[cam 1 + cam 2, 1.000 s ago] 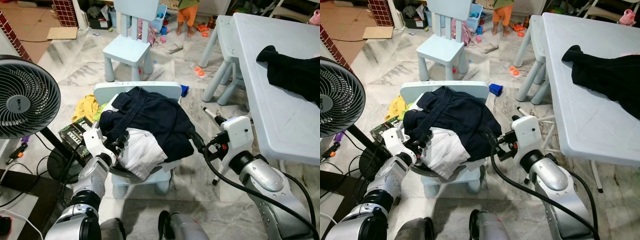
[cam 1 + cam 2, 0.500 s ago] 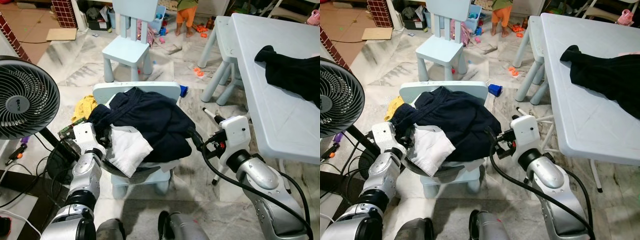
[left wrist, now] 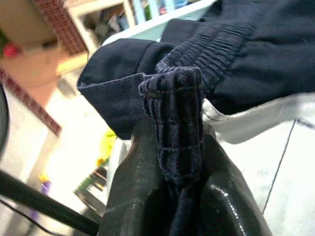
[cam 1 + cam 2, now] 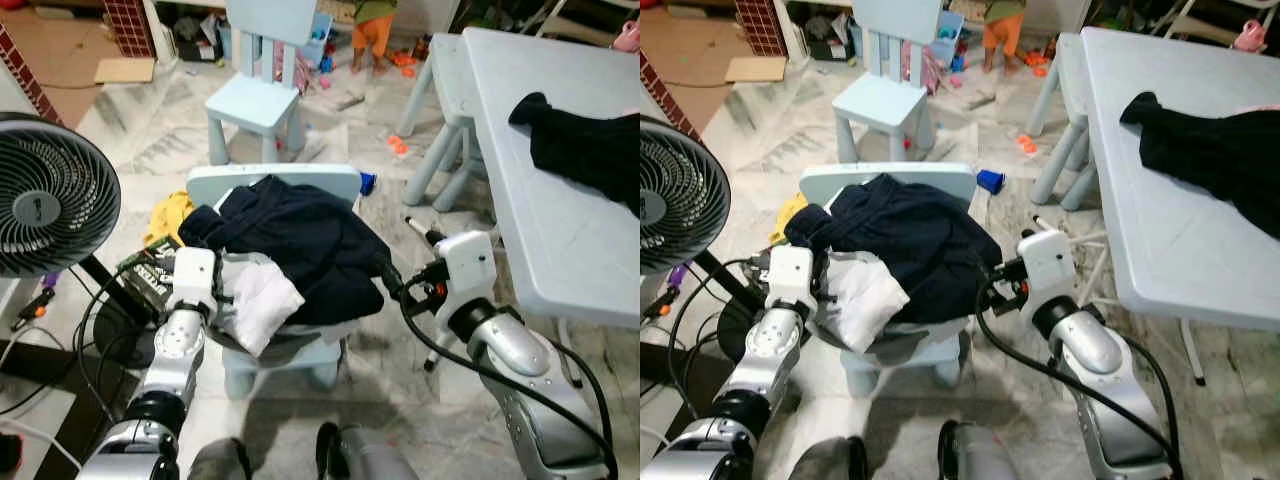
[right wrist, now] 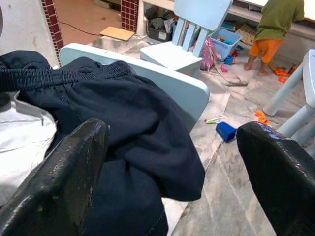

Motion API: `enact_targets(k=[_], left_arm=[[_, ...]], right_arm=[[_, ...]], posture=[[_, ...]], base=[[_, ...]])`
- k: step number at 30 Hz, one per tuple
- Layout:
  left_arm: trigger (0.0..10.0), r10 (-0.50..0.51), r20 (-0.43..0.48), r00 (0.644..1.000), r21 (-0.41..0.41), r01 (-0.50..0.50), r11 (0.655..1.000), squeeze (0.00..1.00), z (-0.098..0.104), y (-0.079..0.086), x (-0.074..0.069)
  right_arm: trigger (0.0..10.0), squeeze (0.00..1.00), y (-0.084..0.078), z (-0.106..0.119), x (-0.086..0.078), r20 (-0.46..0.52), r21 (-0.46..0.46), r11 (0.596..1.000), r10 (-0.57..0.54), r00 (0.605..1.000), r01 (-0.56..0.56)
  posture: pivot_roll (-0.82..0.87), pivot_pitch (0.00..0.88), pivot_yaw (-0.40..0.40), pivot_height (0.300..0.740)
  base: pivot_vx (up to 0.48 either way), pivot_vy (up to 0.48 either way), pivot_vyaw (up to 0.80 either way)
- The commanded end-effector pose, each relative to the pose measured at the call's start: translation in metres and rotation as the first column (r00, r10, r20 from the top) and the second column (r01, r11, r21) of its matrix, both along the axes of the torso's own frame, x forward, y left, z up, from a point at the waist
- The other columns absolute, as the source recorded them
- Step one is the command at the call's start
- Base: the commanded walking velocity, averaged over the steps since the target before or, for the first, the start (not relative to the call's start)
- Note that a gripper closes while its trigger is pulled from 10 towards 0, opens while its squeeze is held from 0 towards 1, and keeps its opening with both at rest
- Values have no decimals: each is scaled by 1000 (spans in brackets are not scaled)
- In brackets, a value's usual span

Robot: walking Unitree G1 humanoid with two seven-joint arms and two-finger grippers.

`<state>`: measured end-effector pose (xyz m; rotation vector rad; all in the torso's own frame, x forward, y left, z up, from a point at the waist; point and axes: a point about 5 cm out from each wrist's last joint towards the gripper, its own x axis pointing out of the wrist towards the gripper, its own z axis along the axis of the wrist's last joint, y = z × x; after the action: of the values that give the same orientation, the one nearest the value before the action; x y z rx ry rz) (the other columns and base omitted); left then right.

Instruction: Hang hanger

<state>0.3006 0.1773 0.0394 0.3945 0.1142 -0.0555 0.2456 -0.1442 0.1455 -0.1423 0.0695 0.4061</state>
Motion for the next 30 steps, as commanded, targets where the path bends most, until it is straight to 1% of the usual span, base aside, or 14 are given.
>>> enact_targets(k=[1, 2, 5, 6, 7, 8, 10, 14, 17, 21, 22, 25, 26, 30], left_arm=[[0, -60, -5, 998, 74, 60, 995, 0, -4, -6, -5], [0, -80, -17, 997, 99, 82, 992, 0, -6, -7, -7], [0, -96, -24, 995, 94, 98, 991, 0, -9, -9, -10], [1255, -92, -53, 994, 67, 95, 993, 0, -14, -11, -13], [3451, -84, -65, 994, 55, 88, 995, 0, -16, -10, -14], [3451, -78, -70, 994, 51, 82, 995, 0, -17, -10, -15], [10000, -48, -78, 996, 32, 51, 998, 0, -20, -9, -18], [10000, -23, -82, 996, -10, 23, 1000, 0, -21, -7, -20], [10000, -24, -71, 997, -14, 23, 1000, 0, -19, -6, -19], [9961, -7, 31, 999, -15, 8, 1000, 0, -2, -3, -12], [0, -4, 51, 999, -22, 5, 1000, 0, 2, -4, -11], [0, -9, 108, 994, -33, 12, 999, 0, 13, -8, -8], [0, -9, 108, 994, -33, 12, 999, 0, 13, -8, -8], [0, -79, 221, 972, -8, 83, 997, 0, 34, -20, -4]], right_arm=[[10000, 0, -1, -1, 1, 0, -2, 1000, -7, 1000, 7], [10000, 0, 0, -1, 1, 1, -1, 1000, -6, 1000, 6], [10000, 0, 0, -2, 1, 1, -1, 1000, -5, 1000, 5], [10000, 0, 0, -2, 2, 1, 0, 1000, -5, 1000, 5], [10000, 0, 1, -2, 2, 1, 0, 1000, -4, 1000, 4], [10000, 0, 1, -2, 2, 2, 1, 1000, -4, 1000, 4], [10000, 0, 1, -2, 2, 2, 1, 1000, -4, 1000, 4], [10000, 0, 1, -3, 2, 2, 1, 1000, -3, 1000, 3], [10000, 0, 2, -3, 3, 2, 2, 1000, -3, 1000, 3], [10000, 0, 2, -3, 4, 6, 3, 1000, -1, 1000, 1], [10000, 0, 2, -3, 4, 9, 3, 1000, -2, 1000, 2], [10000, 0, 3, -3, 6, 13, 5, 1000, -7, 1000, 7], [10000, 0, 3, -3, 6, 13, 5, 1000, -7, 1000, 7], [10000, 0, 6, -4, 10, 26, 23, 1000, -20, 999, 19]], posture=[[-125, 133, -76, 740], [-125, 133, -76, 740], [-125, 133, -76, 740], [-122, 132, -76, 740], [-122, 132, -76, 740], [-122, 132, -76, 740], [-120, 130, -76, 740], [-118, 132, -77, 740], [-117, 131, -78, 740], [-117, 131, -79, 740], [-114, 129, -77, 740], [-105, 118, -71, 740], [-105, 118, -71, 740], [-87, 98, -59, 740]], base=[[0, 0, 0], [0, 0, 0], [0, 0, 0], [0, 0, 0], [0, 0, 0], [0, 0, 0], [0, 0, 0], [0, 0, 0], [0, 0, 0], [0, 0, 0], [0, 0, 0], [0, 0, 0], [0, 0, 0], [0, 0, 0]])
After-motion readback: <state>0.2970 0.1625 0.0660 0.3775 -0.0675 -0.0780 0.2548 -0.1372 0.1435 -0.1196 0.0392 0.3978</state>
